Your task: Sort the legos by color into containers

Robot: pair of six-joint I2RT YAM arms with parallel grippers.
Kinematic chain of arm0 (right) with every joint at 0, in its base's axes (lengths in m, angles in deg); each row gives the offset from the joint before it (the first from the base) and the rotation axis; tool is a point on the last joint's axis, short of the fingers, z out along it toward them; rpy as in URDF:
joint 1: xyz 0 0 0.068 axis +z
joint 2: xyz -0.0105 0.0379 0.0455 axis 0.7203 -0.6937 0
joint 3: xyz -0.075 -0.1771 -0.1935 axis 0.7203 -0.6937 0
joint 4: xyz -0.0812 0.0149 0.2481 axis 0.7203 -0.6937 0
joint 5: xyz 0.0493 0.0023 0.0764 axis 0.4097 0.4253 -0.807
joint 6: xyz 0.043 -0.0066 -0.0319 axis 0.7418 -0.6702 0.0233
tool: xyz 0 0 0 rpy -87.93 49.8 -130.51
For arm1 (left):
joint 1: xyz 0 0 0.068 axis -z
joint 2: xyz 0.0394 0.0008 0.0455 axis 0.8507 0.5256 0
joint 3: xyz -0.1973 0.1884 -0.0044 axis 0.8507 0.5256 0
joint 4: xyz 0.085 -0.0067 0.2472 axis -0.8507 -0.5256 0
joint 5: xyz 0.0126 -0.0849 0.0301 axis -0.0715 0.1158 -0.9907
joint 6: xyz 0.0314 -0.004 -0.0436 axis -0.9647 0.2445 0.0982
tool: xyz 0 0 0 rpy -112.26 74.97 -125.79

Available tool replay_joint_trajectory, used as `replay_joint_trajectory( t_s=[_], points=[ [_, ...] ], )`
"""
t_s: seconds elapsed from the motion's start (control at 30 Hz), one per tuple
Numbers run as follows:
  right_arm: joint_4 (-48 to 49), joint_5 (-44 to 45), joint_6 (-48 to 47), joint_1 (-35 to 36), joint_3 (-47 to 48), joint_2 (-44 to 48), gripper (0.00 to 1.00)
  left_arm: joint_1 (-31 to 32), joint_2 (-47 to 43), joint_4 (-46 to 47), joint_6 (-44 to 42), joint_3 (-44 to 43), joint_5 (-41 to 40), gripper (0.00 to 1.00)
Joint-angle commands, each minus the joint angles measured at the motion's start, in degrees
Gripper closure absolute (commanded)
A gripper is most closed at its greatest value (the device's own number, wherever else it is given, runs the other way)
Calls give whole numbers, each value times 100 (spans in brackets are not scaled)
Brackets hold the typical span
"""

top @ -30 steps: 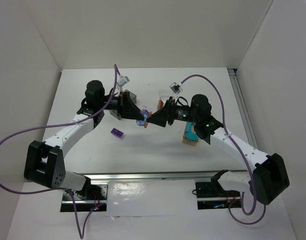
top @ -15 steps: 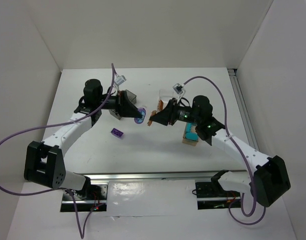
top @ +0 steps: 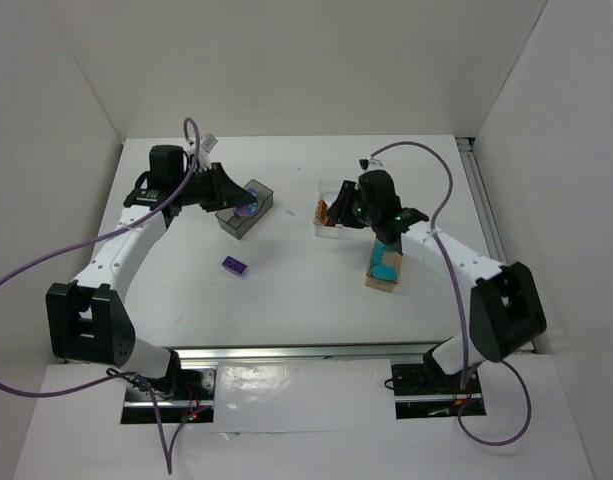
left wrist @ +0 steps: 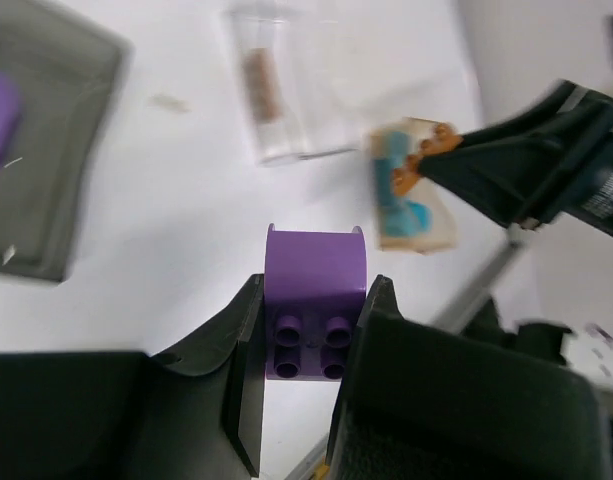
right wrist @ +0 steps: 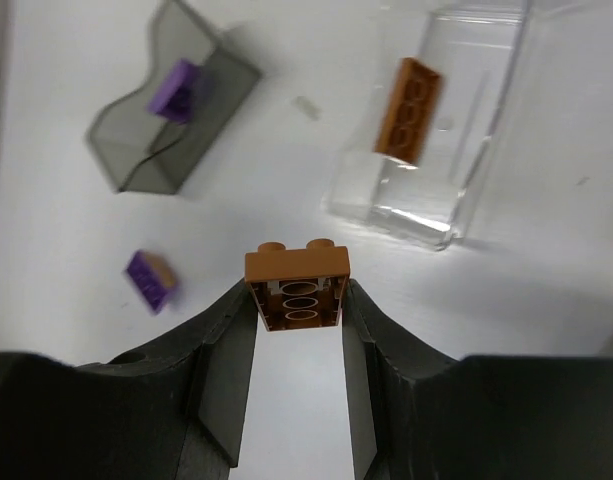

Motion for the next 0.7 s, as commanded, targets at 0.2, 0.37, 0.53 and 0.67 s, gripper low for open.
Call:
replay_joint_trajectory(
  t_s=[0.2,0.37,0.53,0.67],
  points=[
    [-393,1370,-432,-67,1756,-2139,76,41,536,-1319,-228,-554,-2572,100],
    [-534,1432,-380,-120,2250,-2722,29,41,949,-1319,-228,-791,-2572,100],
    [-674,1834,-327,-121,2322,-2469,17,94,1433,-1319,-176,-1142,-2783,100],
    [-604,2090,-327,-68,1726,-1645,17,155,1820,-1319,-114,-1467,-2836,100]
  ],
)
